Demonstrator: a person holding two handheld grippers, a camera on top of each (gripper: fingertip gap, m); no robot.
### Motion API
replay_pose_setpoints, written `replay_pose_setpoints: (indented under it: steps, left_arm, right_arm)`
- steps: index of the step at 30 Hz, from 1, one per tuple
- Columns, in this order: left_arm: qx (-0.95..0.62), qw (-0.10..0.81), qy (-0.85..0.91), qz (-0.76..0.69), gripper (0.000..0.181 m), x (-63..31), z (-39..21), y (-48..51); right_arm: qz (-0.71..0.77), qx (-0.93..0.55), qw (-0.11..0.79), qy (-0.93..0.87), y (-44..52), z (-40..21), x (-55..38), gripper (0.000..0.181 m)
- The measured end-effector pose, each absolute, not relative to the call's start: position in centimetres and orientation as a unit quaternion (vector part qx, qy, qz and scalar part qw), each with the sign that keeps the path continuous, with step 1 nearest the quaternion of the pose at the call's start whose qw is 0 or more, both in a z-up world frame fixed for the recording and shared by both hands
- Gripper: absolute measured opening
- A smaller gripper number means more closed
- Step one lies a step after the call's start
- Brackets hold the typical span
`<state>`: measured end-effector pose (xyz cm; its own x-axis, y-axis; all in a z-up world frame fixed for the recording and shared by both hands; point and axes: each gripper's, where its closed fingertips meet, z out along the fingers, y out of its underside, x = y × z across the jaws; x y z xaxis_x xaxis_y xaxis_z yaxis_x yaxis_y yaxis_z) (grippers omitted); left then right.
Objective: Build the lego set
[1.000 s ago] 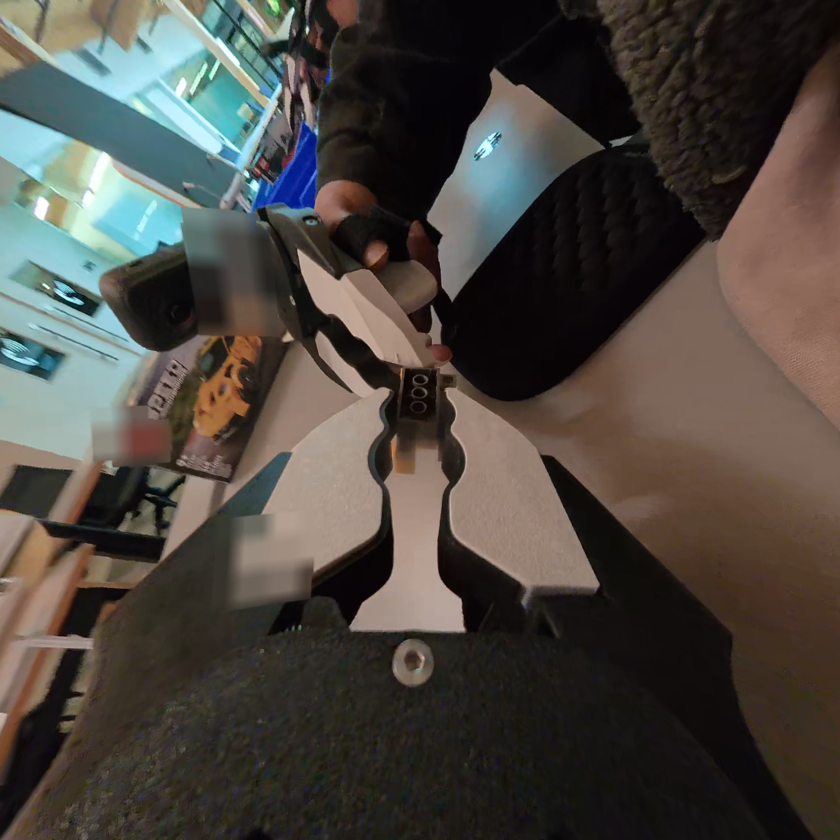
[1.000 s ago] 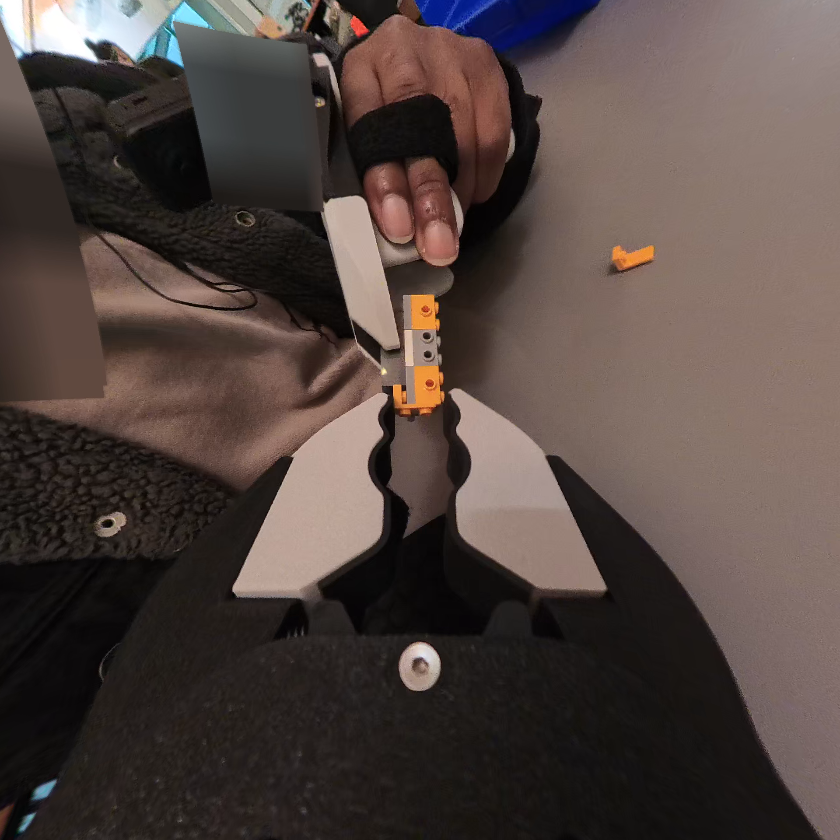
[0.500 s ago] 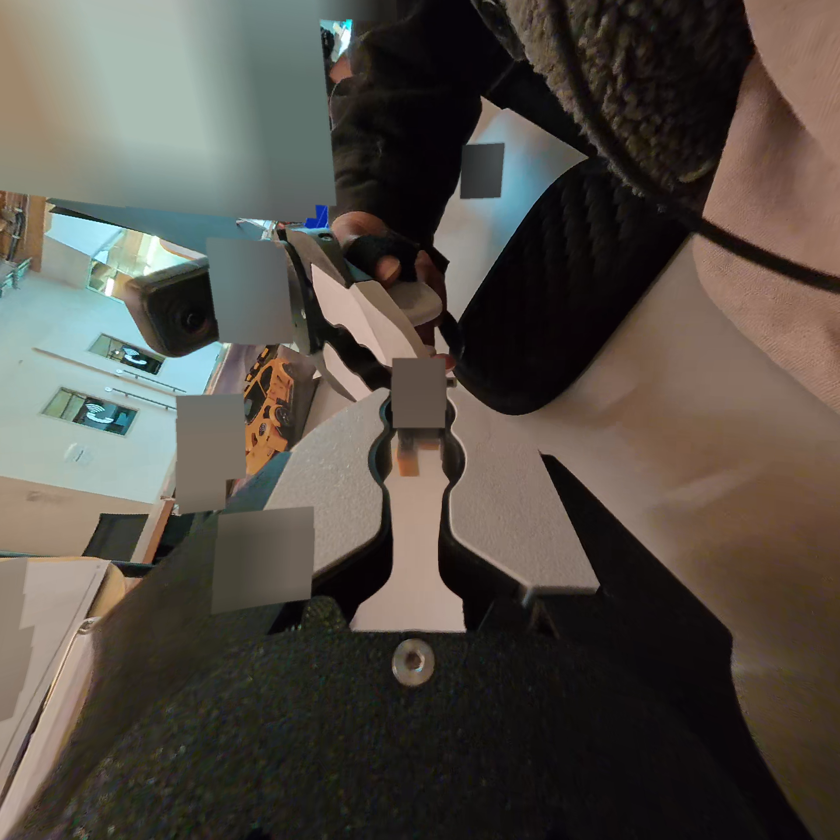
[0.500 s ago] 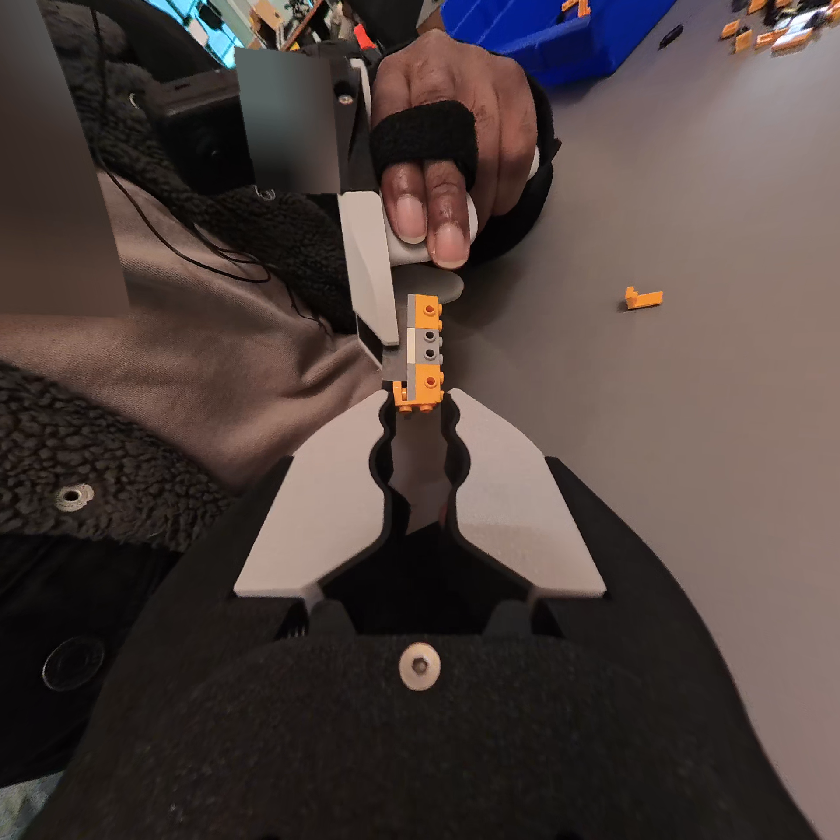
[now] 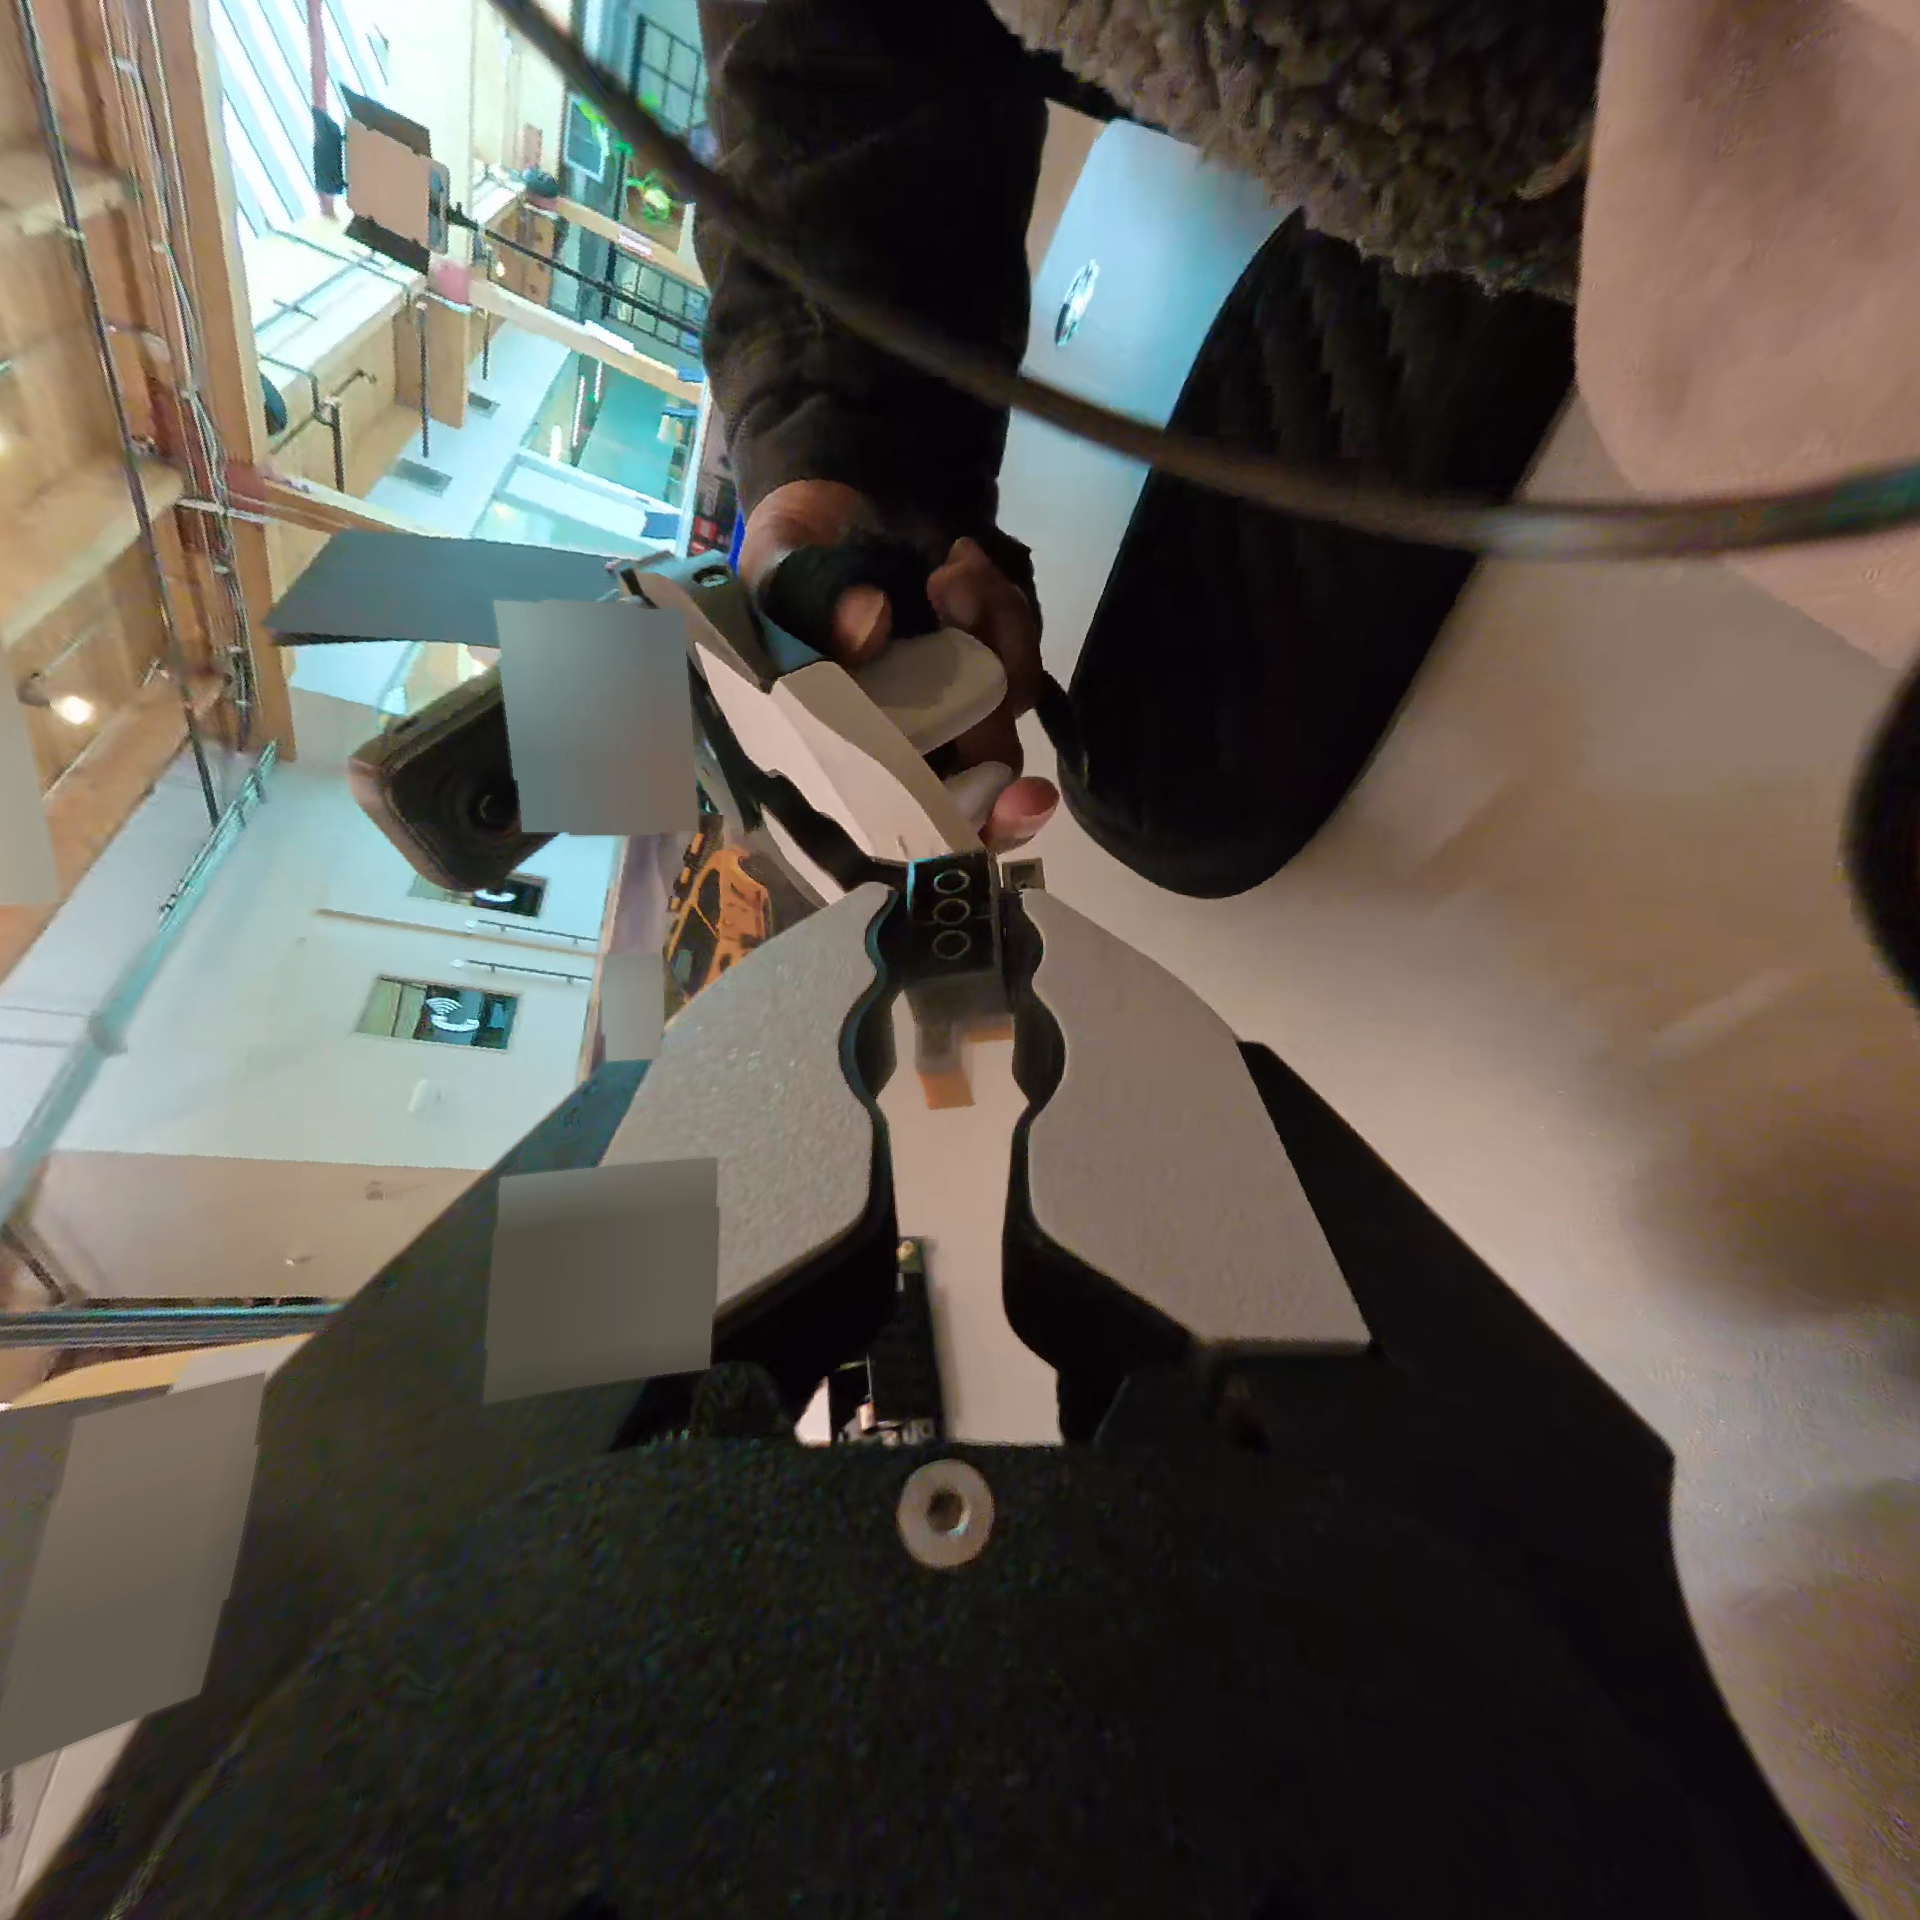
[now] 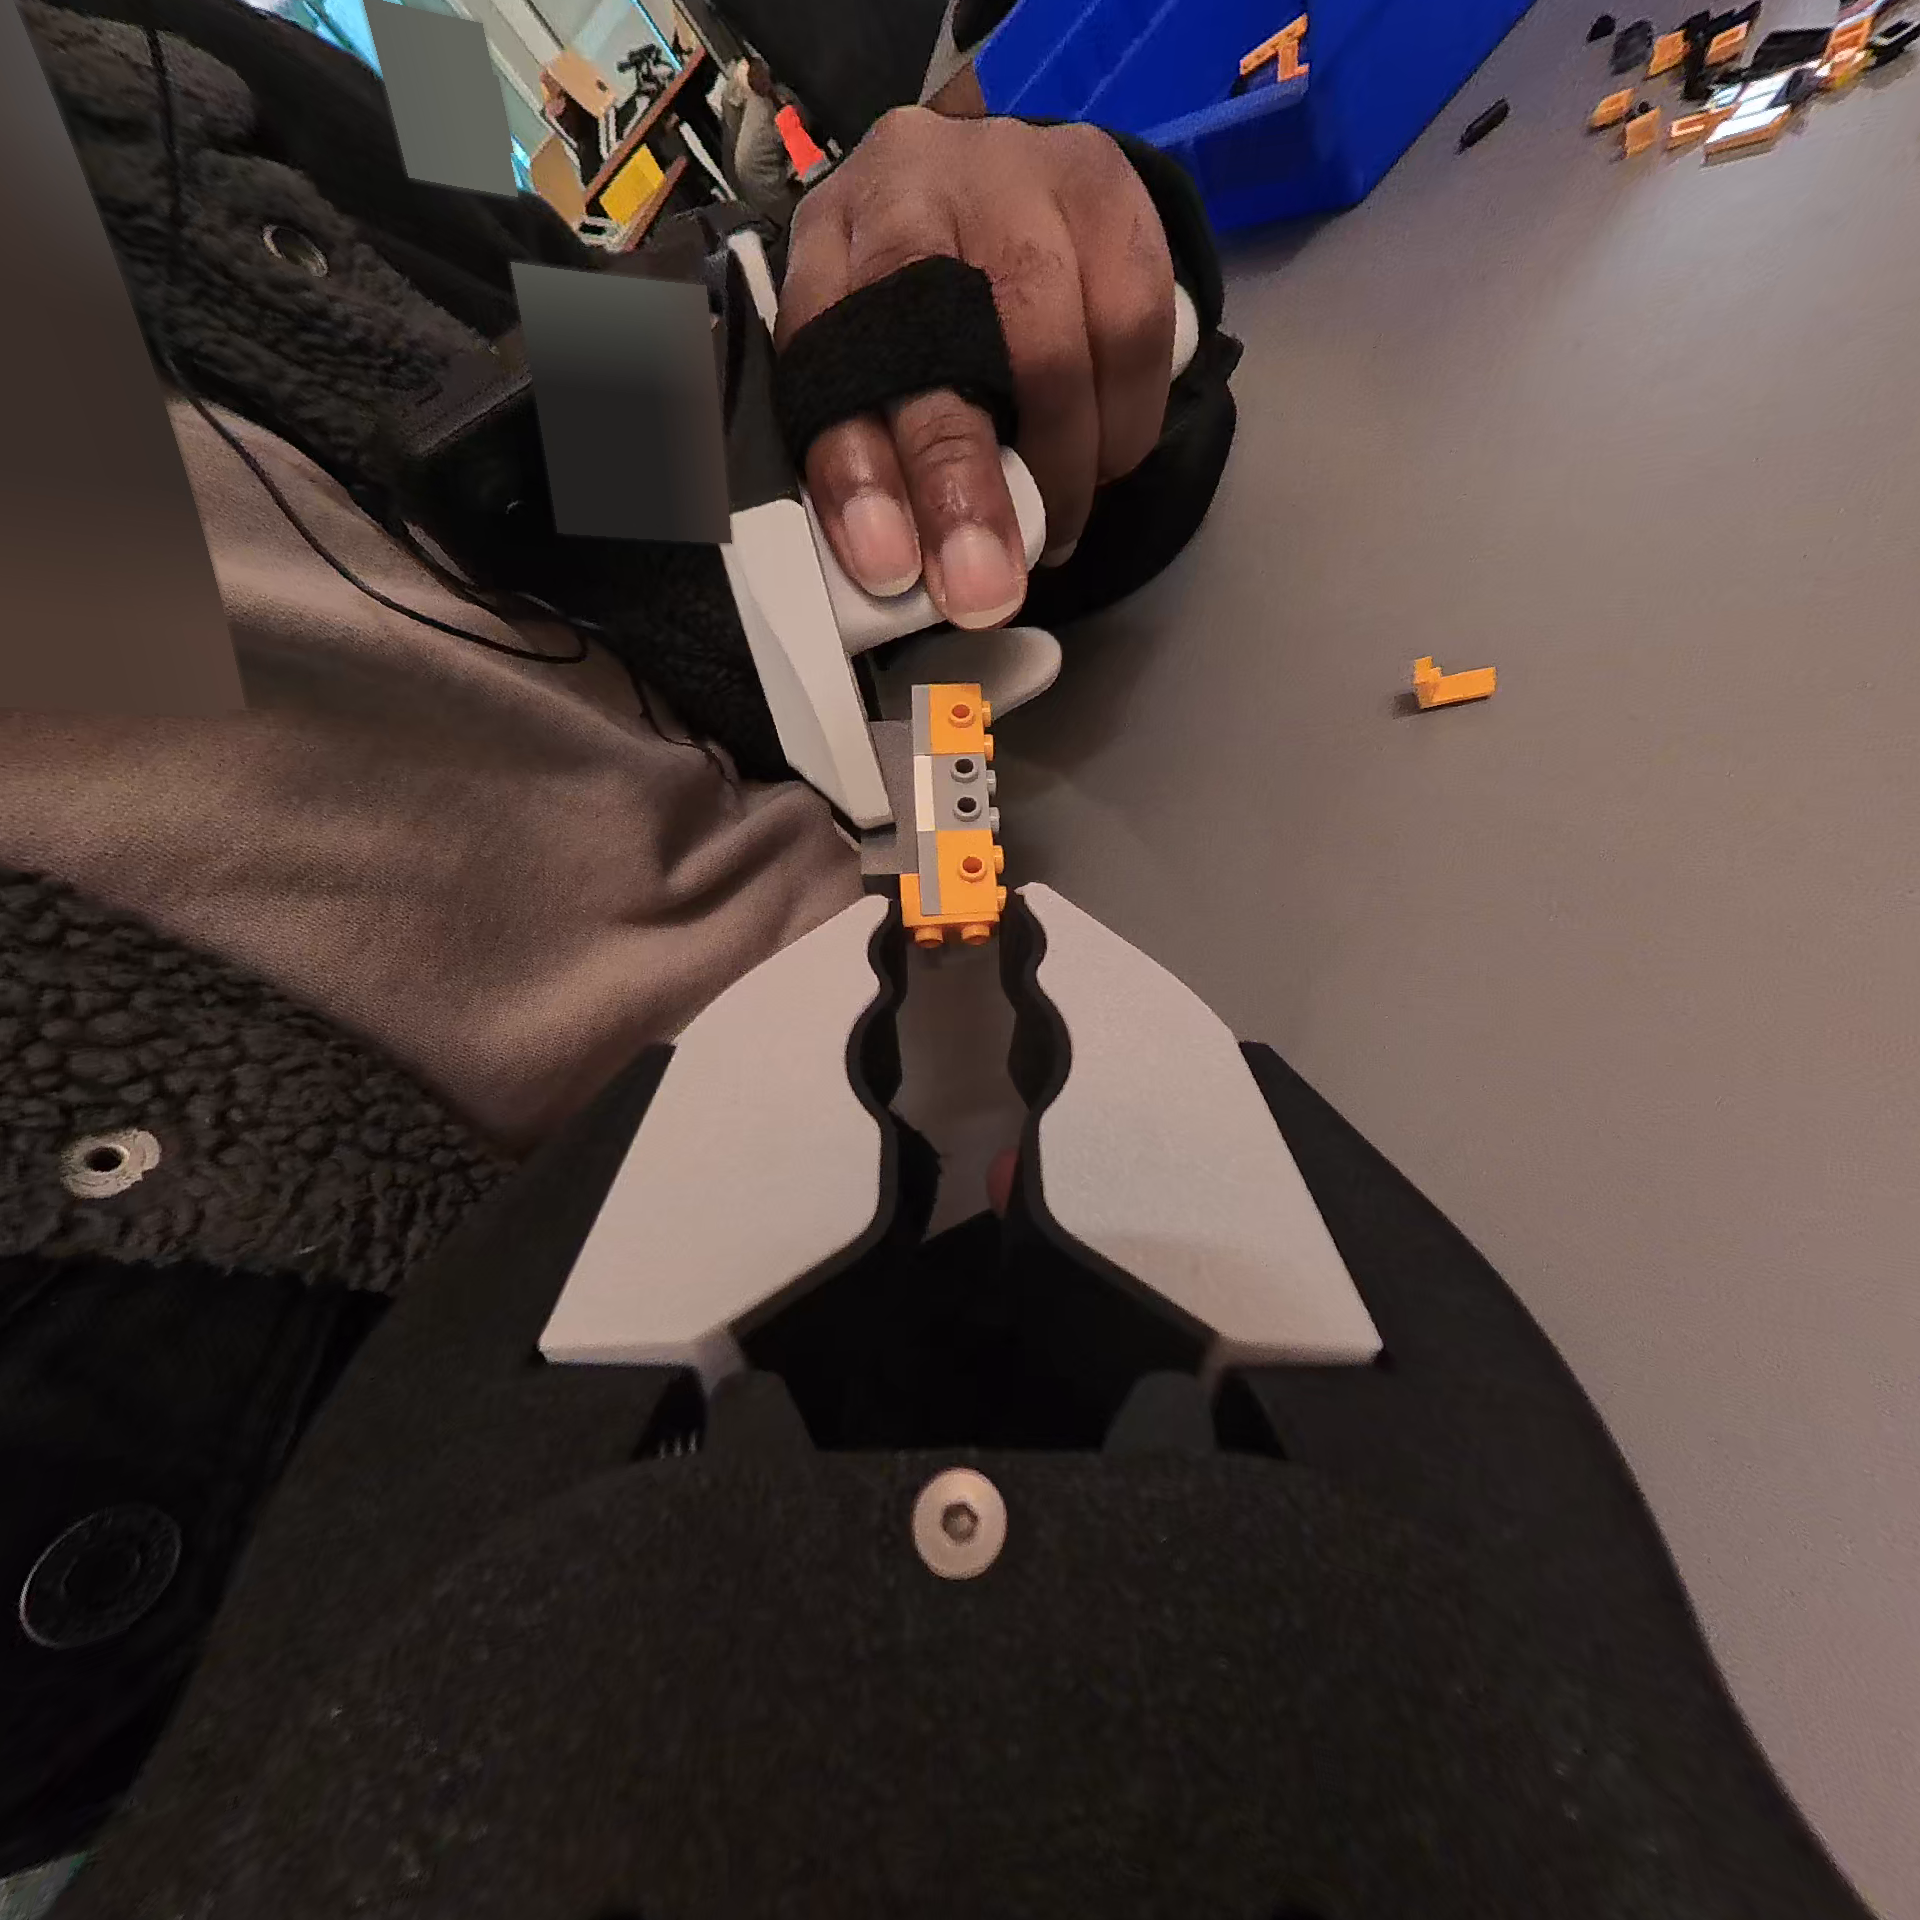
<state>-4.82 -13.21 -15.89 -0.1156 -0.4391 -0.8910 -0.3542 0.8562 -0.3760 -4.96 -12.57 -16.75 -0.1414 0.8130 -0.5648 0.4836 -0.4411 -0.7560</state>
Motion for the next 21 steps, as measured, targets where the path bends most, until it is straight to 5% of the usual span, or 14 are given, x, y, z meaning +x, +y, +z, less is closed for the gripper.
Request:
replay_pose_setpoints:
  steps: [7, 14, 18, 21]
  left_arm:
    - [-0.285, 0.613, 0.734, -0.062, 0.021, -4.6, -15.7, -13.2]
    - [-0.435, 0.556, 0.653, -0.274, 0.055, -5.3, -14.5, -11.7]
    - [-0.540, 0.475, 0.583, -0.378, 0.055, -5.5, -15.6, -9.8]
    - [-0.547, 0.481, 0.599, -0.332, 0.036, -5.3, -16.7, -9.4]
  right_arm:
    - [0.566, -0.643, 0.161, -0.489, -12.6, -16.7, -4.8, 0.018]
    - [0.425, -0.664, 0.274, -0.551, -10.1, -17.4, -3.6, 0.018]
    - [0.267, -0.637, 0.368, -0.623, -8.8, -17.4, -3.9, 0.018]
    - [0.211, -0.604, 0.404, -0.654, -9.0, -17.2, -4.7, 0.018]
